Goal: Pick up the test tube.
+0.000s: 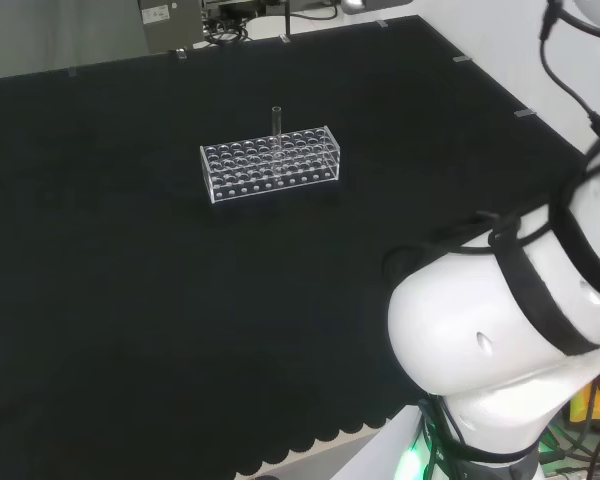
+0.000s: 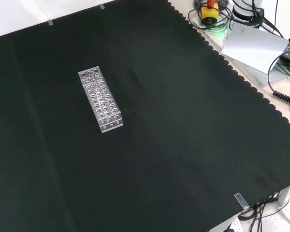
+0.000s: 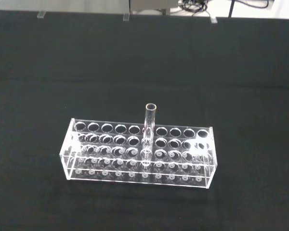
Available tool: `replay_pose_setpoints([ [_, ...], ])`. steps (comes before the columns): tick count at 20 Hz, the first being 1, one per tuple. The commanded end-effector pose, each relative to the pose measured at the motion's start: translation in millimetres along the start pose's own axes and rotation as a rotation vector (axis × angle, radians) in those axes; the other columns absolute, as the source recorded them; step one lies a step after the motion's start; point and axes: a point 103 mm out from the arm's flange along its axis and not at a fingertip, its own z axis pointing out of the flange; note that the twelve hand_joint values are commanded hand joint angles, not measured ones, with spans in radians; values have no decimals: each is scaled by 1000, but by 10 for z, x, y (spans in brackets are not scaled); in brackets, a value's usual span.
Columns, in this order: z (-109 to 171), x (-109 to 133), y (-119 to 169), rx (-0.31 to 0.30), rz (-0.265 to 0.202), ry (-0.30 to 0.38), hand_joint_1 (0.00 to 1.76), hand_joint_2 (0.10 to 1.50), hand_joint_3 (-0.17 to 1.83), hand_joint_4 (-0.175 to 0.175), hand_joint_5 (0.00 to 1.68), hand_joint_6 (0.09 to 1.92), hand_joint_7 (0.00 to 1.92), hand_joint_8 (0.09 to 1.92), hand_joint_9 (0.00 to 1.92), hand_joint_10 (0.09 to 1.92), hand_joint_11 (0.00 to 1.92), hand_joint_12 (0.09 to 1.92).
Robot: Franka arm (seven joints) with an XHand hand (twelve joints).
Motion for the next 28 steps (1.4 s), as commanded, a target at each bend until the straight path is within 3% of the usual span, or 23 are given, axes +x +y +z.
replay_pose_setpoints([
  [1, 303, 21, 557, 43, -10, -21, 421, 969, 166, -75, 129, 87, 138, 803, 24, 937, 0, 1540],
  [6, 659, 85, 818, 120, -16, -39, 437, 971, 169, -82, 169, 87, 212, 834, 80, 969, 0, 1570],
  [15, 1280, 59, 1299, 240, -6, -5, 530, 958, 173, -99, 276, 87, 295, 849, 166, 955, 0, 1601],
  [28, 1978, 105, 1637, 349, -18, -60, 613, 941, 201, -107, 383, 87, 432, 835, 295, 914, 0, 1606],
])
